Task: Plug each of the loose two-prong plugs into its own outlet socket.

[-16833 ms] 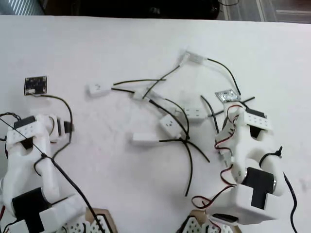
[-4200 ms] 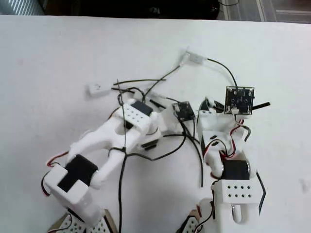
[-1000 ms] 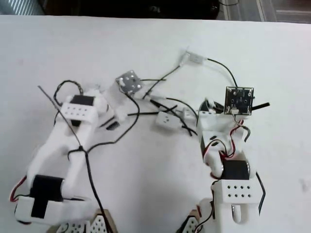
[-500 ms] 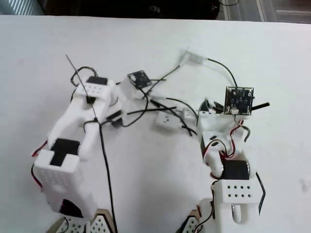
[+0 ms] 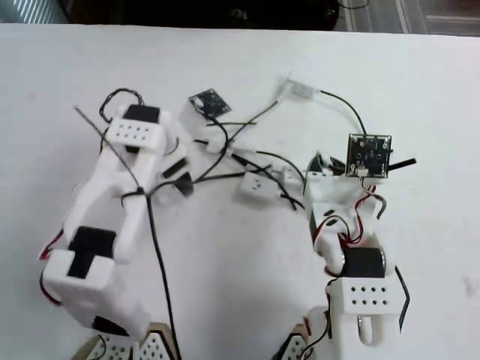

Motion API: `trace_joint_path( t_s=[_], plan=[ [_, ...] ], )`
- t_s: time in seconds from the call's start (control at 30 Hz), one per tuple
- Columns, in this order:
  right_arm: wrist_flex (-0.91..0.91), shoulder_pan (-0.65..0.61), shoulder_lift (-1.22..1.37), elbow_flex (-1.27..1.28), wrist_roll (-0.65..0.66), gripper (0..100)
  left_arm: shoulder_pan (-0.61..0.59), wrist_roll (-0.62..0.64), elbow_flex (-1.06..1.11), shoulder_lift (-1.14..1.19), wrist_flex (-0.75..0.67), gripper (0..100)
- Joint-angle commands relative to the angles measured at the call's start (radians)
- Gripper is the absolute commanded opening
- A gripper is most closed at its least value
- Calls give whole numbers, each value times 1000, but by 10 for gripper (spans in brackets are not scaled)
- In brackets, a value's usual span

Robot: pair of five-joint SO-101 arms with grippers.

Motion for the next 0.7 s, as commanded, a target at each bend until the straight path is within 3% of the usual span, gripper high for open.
trace_joint_path(
  t_s=[0.0, 0.1, 0.43, 0.53, 0.67],
  plan=[
    [-12, -1, -12, -8, -5, 17, 25, 6, 54, -125, 8, 290],
    [-12, -1, -12, -8, -5, 17, 33, 6, 107, -125, -18, 290],
    [-12, -1, -12, -8, -5, 17, 1, -31, 301, -104, -295, 290],
    [-12, -1, -12, -8, -5, 17, -22, -34, 238, -7, -290, 289],
    [-12, -1, -12, -8, -5, 17, -30, -37, 40, 137, -126, 238]
  ],
)
